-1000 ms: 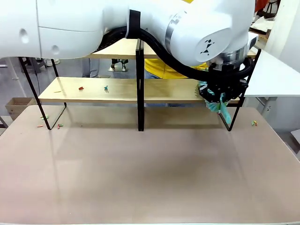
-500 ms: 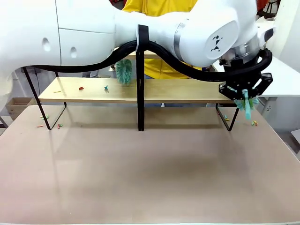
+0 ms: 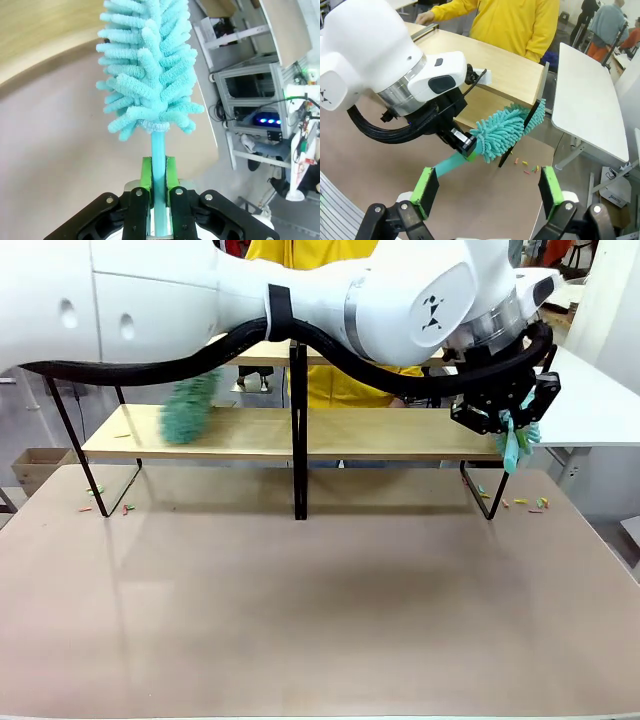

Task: Clean the shelves.
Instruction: Clean another randomly selected level of the Shelf with the Duster.

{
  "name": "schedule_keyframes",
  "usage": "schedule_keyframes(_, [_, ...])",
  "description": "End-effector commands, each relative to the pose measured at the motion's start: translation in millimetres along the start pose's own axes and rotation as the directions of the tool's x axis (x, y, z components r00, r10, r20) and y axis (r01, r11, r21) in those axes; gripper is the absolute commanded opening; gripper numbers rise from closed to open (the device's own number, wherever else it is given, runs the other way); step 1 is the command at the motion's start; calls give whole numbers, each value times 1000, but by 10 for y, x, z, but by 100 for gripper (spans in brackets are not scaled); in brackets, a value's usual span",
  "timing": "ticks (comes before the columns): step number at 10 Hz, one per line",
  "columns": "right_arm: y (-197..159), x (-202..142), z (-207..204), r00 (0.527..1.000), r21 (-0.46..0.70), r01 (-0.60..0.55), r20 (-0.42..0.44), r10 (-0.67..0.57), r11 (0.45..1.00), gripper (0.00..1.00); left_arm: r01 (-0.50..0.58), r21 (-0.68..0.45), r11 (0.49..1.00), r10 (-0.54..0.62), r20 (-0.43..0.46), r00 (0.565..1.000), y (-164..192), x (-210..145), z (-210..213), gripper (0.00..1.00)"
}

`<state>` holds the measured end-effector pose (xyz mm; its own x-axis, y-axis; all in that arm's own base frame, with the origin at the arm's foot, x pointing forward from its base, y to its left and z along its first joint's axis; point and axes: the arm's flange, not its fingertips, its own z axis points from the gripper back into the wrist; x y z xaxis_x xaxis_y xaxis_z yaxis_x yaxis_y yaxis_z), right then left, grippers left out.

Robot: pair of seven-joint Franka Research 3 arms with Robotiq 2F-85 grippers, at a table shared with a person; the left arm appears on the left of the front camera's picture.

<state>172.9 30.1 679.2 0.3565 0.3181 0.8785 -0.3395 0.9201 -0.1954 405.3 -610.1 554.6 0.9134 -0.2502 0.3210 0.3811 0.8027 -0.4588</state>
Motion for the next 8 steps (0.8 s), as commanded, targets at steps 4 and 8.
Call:
schedule_keyframes(4, [-12,4,3,1000,9,3,4,-3,1000,100,158,61,985,-137,-264,955,409,-915,912,0])
schedule_keyframes(8, [-12,4,3,1000,9,3,4,-3,1000,100,350,51,935,-317,-315,894,1448,-1940,2307,0])
